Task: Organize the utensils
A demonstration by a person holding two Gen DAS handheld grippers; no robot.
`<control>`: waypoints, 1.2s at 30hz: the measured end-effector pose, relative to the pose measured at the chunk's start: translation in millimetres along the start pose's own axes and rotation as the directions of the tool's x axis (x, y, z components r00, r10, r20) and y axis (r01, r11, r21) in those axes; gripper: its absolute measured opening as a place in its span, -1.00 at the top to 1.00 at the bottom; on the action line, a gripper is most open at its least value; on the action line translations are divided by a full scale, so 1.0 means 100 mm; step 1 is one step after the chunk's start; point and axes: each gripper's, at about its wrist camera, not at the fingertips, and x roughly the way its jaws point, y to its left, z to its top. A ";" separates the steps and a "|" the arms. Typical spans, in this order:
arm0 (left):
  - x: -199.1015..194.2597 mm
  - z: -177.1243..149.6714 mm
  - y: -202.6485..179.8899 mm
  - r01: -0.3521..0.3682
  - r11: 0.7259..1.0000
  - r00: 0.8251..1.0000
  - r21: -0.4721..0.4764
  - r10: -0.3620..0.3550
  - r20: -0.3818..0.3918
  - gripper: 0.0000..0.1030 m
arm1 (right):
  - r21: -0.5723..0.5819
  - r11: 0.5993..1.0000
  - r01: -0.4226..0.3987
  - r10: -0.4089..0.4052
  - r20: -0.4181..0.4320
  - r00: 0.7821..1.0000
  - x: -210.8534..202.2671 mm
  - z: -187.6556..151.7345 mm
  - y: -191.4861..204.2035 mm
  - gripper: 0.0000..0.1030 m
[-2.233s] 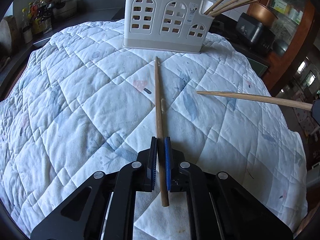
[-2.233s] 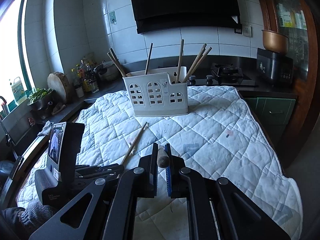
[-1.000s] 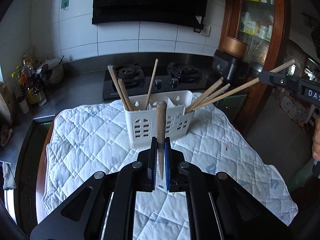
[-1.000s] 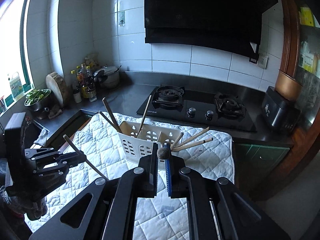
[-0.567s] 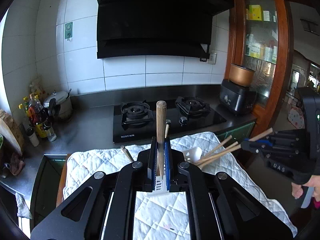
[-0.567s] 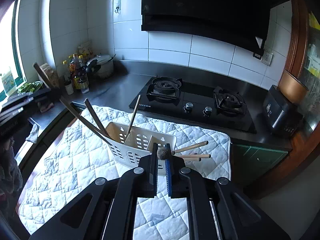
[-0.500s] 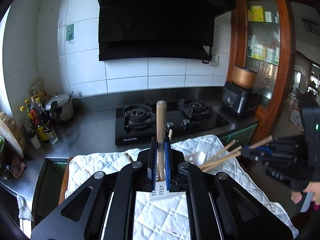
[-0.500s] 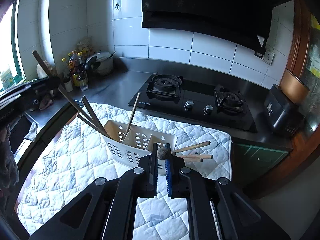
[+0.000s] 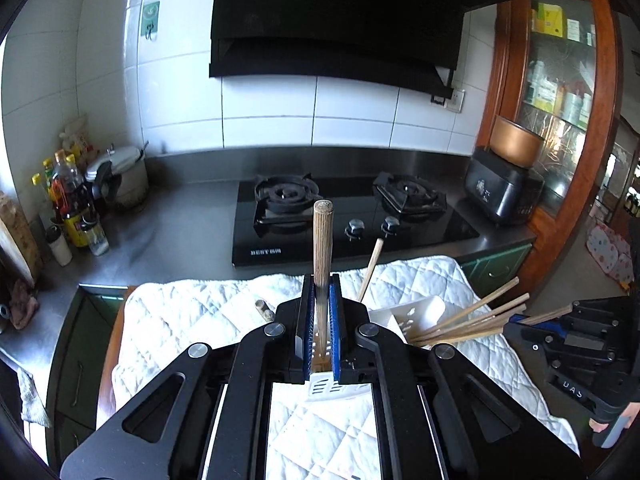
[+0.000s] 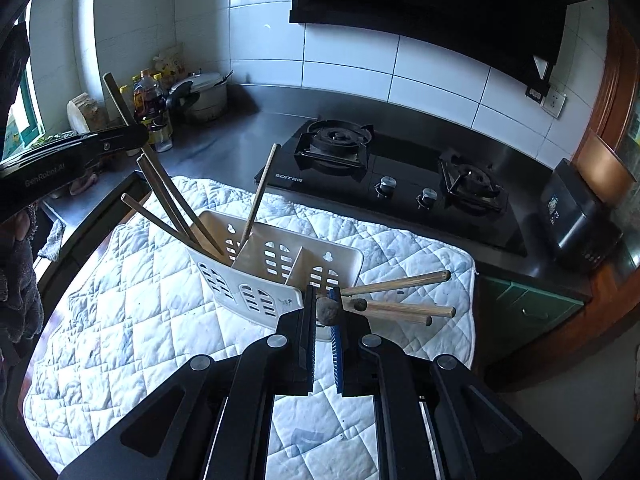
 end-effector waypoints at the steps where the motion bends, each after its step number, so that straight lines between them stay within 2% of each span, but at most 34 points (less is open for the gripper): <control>1: 0.03 -0.01 0.00 0.002 1.000 1.000 0.000 -0.002 -0.008 0.89 | 0.000 1.000 -0.001 0.001 -0.002 1.000 0.02 0.01 0.00 0.87; 8: 0.29 -0.02 -0.07 0.031 0.999 0.994 0.034 -0.027 -0.105 0.89 | 0.004 1.000 0.003 -0.003 -0.024 1.000 0.15 0.08 -0.01 0.85; 13: 0.43 -0.07 -0.09 0.038 0.999 0.989 0.034 -0.033 -0.141 0.89 | 0.010 1.000 -0.003 0.003 -0.032 0.999 0.22 0.09 -0.03 0.84; 18: 0.49 -0.11 -0.12 0.050 0.998 0.986 0.034 -0.044 -0.163 0.88 | 0.014 1.000 -0.007 0.008 -0.037 0.999 0.27 0.06 -0.04 0.84; 27: 0.40 -0.10 -0.12 0.043 0.999 0.988 0.030 -0.038 -0.150 0.82 | 0.039 0.999 -0.006 0.007 -0.020 1.000 0.22 0.04 -0.09 0.80; 29: 0.36 -0.10 -0.11 0.041 0.999 0.989 0.022 -0.037 -0.142 0.60 | 0.043 0.999 0.000 0.001 -0.007 1.000 0.16 0.03 -0.10 0.54; 30: 0.33 -0.09 -0.10 0.039 0.999 0.990 0.020 -0.036 -0.135 0.38 | 0.042 0.999 0.002 -0.002 -0.002 1.000 0.14 0.03 -0.11 0.54; 33: 0.23 -0.09 -0.13 0.030 0.999 0.993 0.033 -0.026 -0.115 0.34 | 0.046 0.999 0.006 -0.007 0.010 1.000 0.05 0.00 -0.12 0.48; 36: 0.11 -0.10 -0.15 0.030 0.999 0.995 0.038 -0.026 -0.100 0.27 | 0.062 0.998 0.004 -0.006 0.027 1.000 -0.06 -0.05 -0.15 0.33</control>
